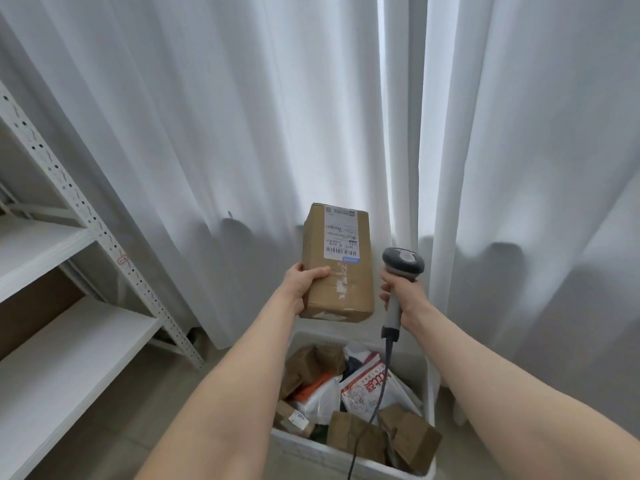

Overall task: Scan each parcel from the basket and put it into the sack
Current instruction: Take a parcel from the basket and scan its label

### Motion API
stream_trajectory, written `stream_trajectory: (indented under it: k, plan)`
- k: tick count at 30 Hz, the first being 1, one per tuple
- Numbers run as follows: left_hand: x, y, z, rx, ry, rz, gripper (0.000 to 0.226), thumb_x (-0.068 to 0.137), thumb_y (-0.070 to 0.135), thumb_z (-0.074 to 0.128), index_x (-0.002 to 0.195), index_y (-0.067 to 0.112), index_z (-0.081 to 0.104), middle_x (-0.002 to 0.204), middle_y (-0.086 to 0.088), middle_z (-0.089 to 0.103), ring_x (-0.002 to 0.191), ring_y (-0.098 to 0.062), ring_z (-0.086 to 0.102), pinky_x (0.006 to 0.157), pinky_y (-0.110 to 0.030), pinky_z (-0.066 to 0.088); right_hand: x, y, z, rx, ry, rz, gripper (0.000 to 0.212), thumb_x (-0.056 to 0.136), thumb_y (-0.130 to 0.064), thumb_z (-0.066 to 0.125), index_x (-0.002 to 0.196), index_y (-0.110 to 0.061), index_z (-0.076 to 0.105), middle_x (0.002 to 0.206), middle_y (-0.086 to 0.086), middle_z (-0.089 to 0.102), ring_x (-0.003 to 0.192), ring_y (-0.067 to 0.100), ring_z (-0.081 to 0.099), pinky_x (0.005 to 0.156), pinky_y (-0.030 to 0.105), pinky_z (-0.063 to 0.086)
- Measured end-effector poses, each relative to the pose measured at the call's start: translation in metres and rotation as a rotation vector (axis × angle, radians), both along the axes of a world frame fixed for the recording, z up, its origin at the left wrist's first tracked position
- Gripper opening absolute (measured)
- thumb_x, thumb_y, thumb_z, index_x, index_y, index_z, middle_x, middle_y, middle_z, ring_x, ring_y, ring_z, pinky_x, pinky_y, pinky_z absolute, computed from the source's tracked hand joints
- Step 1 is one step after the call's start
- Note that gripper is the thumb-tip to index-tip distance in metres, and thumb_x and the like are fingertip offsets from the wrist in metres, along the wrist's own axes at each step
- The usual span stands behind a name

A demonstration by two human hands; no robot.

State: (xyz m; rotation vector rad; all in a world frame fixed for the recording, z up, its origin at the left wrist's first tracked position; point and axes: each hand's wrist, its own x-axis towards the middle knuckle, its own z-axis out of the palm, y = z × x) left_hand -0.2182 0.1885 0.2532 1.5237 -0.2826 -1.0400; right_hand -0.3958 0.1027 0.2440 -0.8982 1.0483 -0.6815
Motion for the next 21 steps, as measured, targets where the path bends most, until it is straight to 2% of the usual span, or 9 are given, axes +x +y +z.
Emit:
stream_trajectory:
  k: [2,5,8,14,21]
  plan:
    - [-0.002,-0.001,-0.005,0.003,-0.017,-0.015,0.056,0.077,0.005,0.076,0.127,0.006,0.052,0.112,-0.016,0.067,0.097,-0.033,0.067,0.081,-0.044,0.057,0.0,0.003,0.01,0.006,-0.022,0.018,0.011,0.091,-0.022,0.066,0.092,-0.011,0.061,0.07,0.004,0.058,0.062,0.014,0.054,0.061,0.027,0.048]
    - [-0.011,-0.002,-0.008,-0.004,-0.013,-0.043,0.054,0.081,0.004,0.072,0.129,0.011,0.049,0.112,-0.014,0.066,0.094,-0.031,0.067,0.077,-0.043,0.057,0.0,0.008,0.026,0.009,-0.053,0.113,0.015,0.092,-0.022,0.065,0.099,-0.009,0.062,0.061,0.002,0.056,0.052,0.012,0.051,0.048,0.023,0.046]
    - [-0.016,-0.004,-0.012,-0.009,0.015,-0.074,0.067,0.082,0.004,0.071,0.141,0.015,0.04,0.117,-0.013,0.065,0.098,-0.031,0.066,0.084,-0.05,0.055,0.002,0.012,0.039,-0.013,-0.059,0.182,0.017,0.094,-0.019,0.059,0.103,-0.005,0.062,0.055,0.001,0.055,0.044,0.009,0.048,0.042,0.02,0.043]
    - [-0.021,-0.006,-0.017,-0.028,0.054,-0.07,0.078,0.084,0.001,0.068,0.149,0.02,0.03,0.123,-0.013,0.063,0.102,-0.032,0.065,0.088,-0.053,0.053,0.003,0.01,0.058,0.0,-0.054,0.176,0.017,0.091,-0.014,0.057,0.104,-0.003,0.061,0.059,0.006,0.056,0.039,0.01,0.048,0.041,0.02,0.043]
    - [-0.02,-0.006,-0.013,-0.003,0.053,-0.062,0.077,0.086,0.002,0.067,0.15,0.02,0.027,0.125,-0.014,0.061,0.099,-0.03,0.065,0.076,-0.047,0.056,0.004,0.01,0.066,0.033,-0.029,0.229,0.025,0.087,-0.01,0.054,0.109,-0.001,0.06,0.06,0.006,0.055,0.043,0.011,0.046,0.042,0.019,0.043]
